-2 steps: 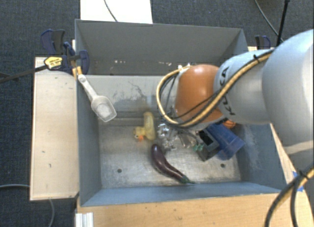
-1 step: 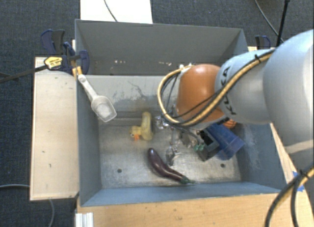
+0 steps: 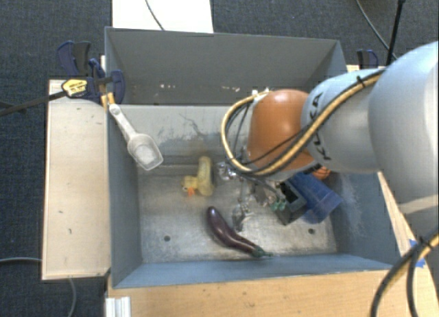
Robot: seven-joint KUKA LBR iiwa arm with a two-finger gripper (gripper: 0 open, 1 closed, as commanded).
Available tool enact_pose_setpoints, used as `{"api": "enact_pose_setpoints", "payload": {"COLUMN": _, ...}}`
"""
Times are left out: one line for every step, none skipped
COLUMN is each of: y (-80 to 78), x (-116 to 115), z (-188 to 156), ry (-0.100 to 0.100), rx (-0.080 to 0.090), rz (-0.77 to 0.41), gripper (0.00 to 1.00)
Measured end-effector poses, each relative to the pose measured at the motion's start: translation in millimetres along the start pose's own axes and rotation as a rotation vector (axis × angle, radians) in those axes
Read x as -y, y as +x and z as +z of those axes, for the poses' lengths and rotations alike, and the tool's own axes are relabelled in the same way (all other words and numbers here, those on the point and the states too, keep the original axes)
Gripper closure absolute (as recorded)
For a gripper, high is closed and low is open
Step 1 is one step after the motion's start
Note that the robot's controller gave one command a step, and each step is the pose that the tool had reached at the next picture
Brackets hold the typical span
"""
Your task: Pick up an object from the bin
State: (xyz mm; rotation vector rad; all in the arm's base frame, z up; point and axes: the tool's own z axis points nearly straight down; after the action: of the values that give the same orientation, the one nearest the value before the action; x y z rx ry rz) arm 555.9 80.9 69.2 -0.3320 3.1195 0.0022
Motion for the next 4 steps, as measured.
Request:
{"api": "enact_pose_setpoints", "payload": {"y": 19.2, "x": -4.0, "z": -33.9, "ry": 0.001, "rx": -0.008, "rz": 0.181, "gripper": 0.00}}
{"api": "enact_pose_setpoints", "payload": {"y": 29.0, "x": -15.9, "z": -57.9, "ry": 0.001, "rx": -0.002, "rz": 0.373, "gripper": 0.00}}
{"api": "enact_pose_setpoints", "payload": {"y": 40.0, "x": -17.5, "z": -36.3, "ry": 0.001, "rx": 0.000, "rz": 0.209, "gripper": 0.00}}
{"api": "enact_pose_setpoints", "payload": {"y": 52.0, "x": -16.6, "z": -18.5, "ry": -0.001, "rx": -0.015, "rz": 0.369, "gripper": 0.00}}
